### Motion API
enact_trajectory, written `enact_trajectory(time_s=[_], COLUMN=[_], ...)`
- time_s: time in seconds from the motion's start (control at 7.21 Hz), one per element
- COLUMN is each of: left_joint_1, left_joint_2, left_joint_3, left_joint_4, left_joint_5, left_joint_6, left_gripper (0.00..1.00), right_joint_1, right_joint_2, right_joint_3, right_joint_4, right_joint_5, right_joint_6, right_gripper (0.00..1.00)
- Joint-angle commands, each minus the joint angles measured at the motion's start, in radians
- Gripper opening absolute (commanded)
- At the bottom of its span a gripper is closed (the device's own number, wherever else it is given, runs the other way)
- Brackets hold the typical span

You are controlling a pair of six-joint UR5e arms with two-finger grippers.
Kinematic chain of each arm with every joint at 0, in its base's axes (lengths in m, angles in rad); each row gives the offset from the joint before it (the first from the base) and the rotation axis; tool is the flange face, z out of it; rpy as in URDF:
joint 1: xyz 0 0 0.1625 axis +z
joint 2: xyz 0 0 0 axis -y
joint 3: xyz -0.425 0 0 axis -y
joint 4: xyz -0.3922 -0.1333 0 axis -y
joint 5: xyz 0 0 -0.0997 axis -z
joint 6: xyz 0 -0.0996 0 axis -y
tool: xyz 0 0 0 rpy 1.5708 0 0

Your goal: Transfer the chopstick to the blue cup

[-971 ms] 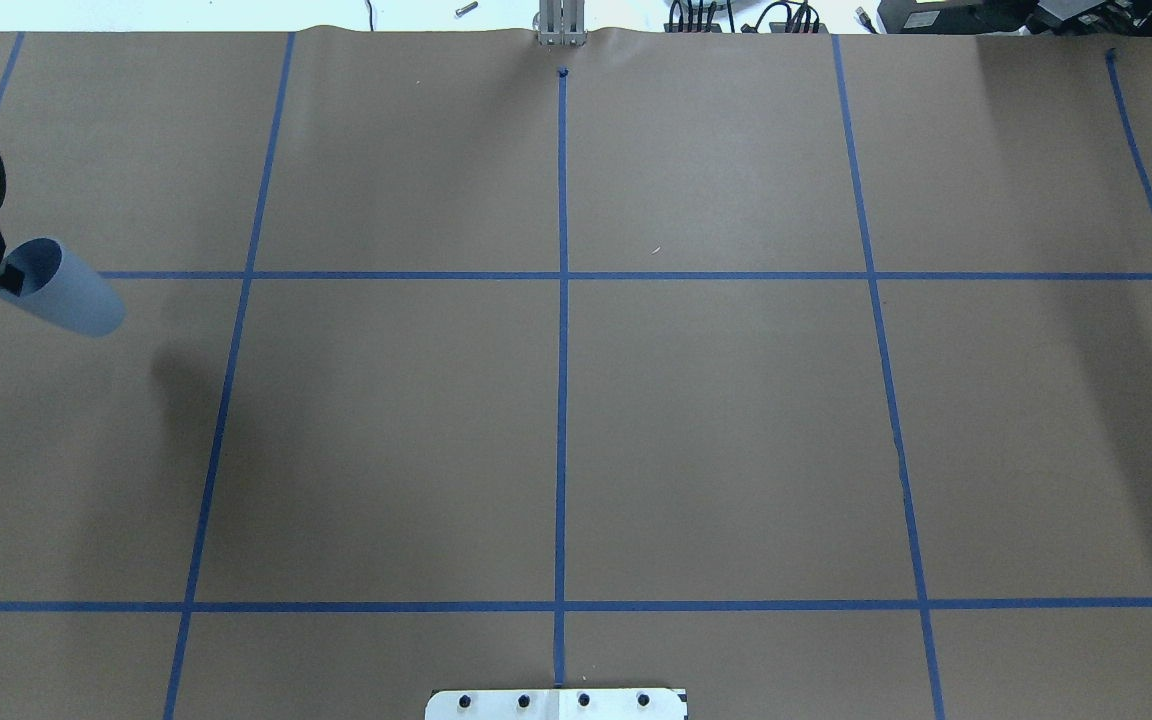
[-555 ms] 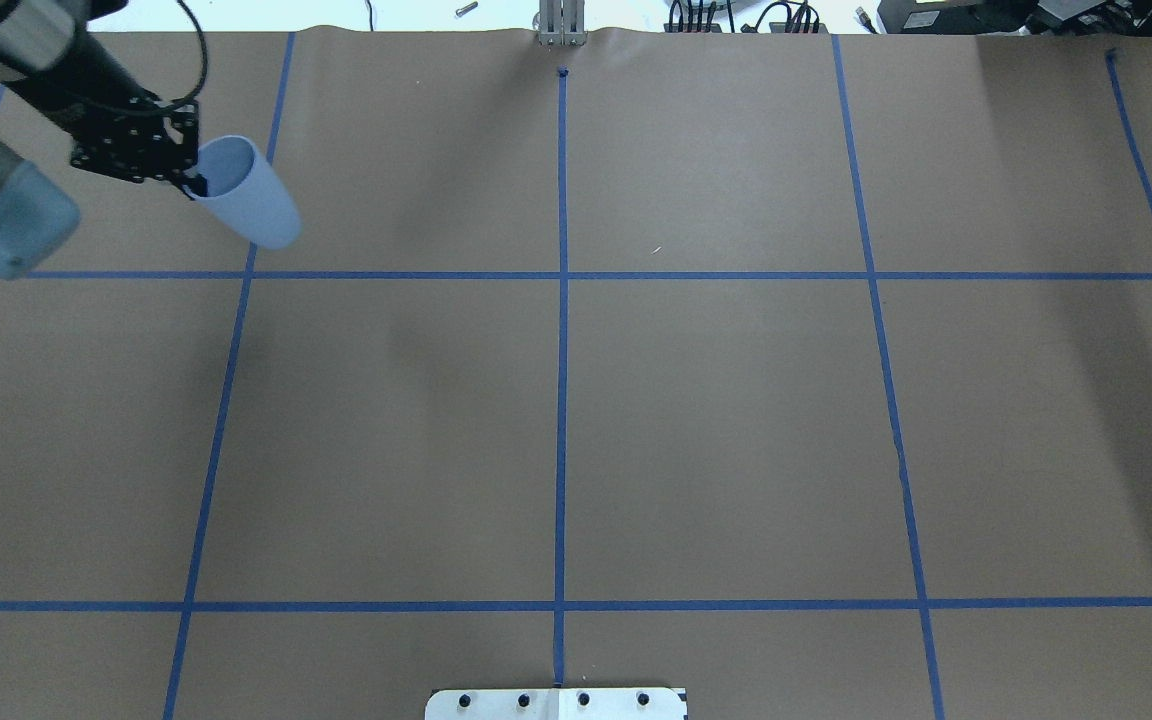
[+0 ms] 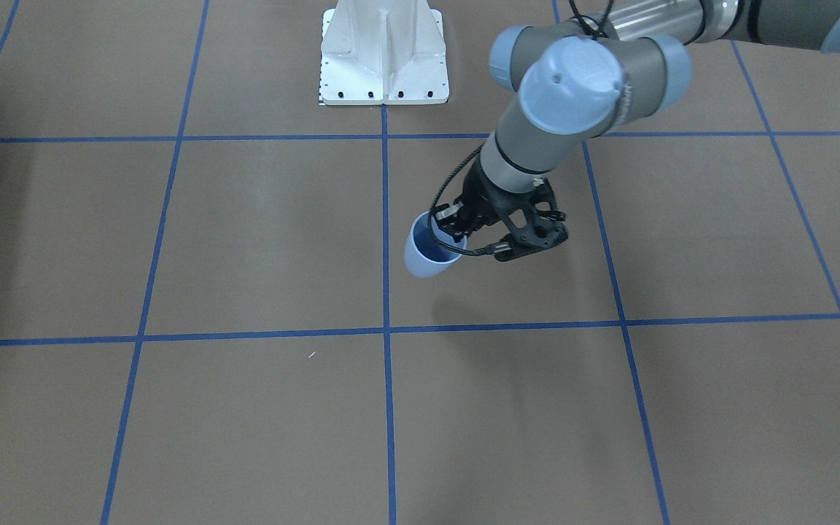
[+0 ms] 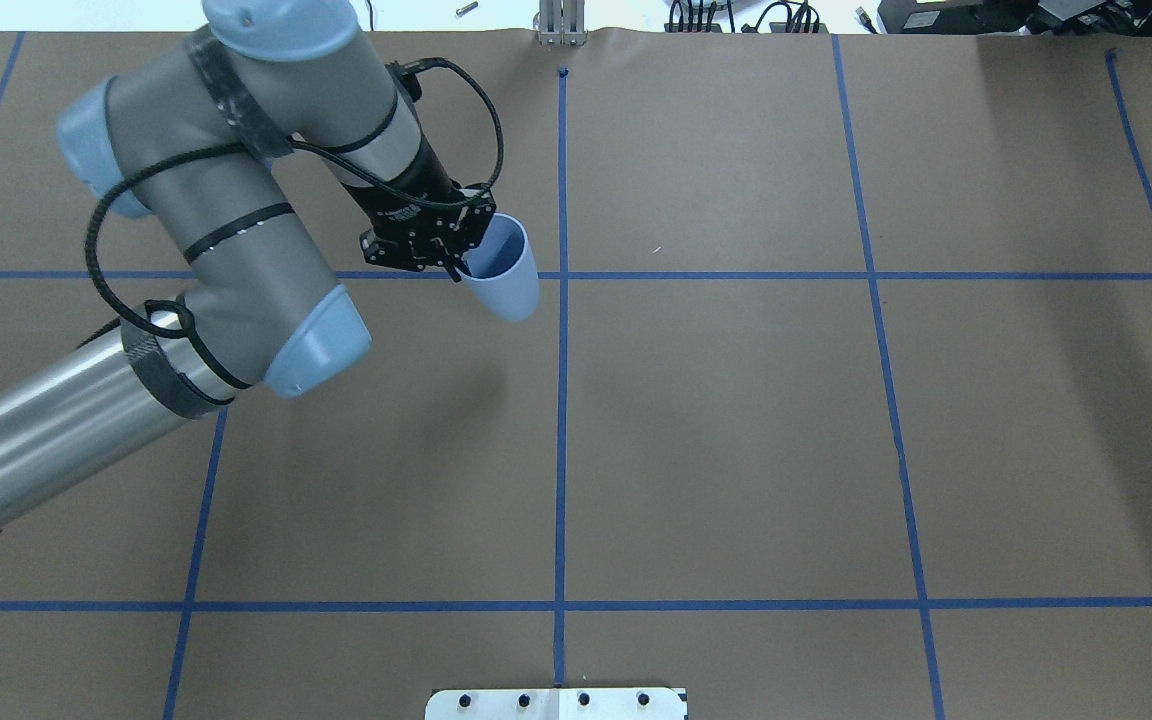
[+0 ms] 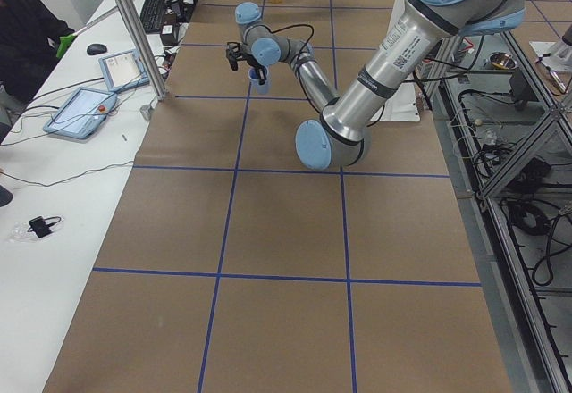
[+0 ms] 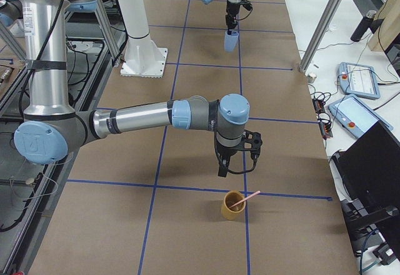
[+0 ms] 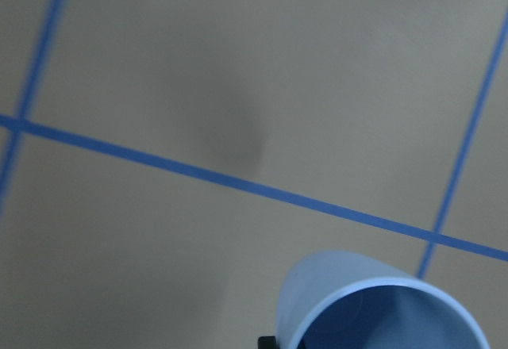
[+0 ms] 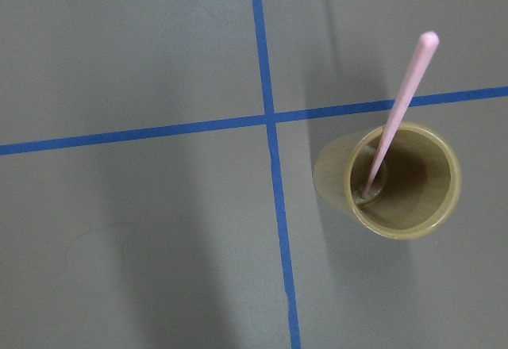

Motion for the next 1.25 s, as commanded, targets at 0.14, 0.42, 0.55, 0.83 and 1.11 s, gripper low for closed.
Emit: enact_trajectory(time_s=[0.14,0.42,0.55,0.83,1.11], left_joint_1=[0.078,0.087,0.096,0.114,0.116], left_joint_2=[-0.085,-0.085,-0.083,-0.083,-0.082], left_joint_3=[0.099,0.137,0.141,0.150,0.153], left_joint_4=[-0.012,-0.032,-0.032,-0.034,-0.032], left_joint_5=[0.127,0.160,0.160,0.199,0.205], left_joint_6=[-0.062,-0.057,-0.057,-0.056,-0.053], left_gripper=[0.00,0.00,0.00,0.00,0.60], right_joint_1=[0.000,0.000,0.000,0.000,0.000], right_joint_2=[-0.006,-0.006,-0.006,-0.006,-0.006], right_joint_3=[0.005,0.008,0.007,0.008,0.008], right_joint_4=[0.008,0.008,0.008,0.008,0.008], right_joint_5=[-0.001,0.001,-0.001,-0.002,-0.002], right_joint_6=[-0.011,-0.007,-0.007,-0.007,-0.007], right_gripper=[1.00,1.00,1.00,1.00,1.00])
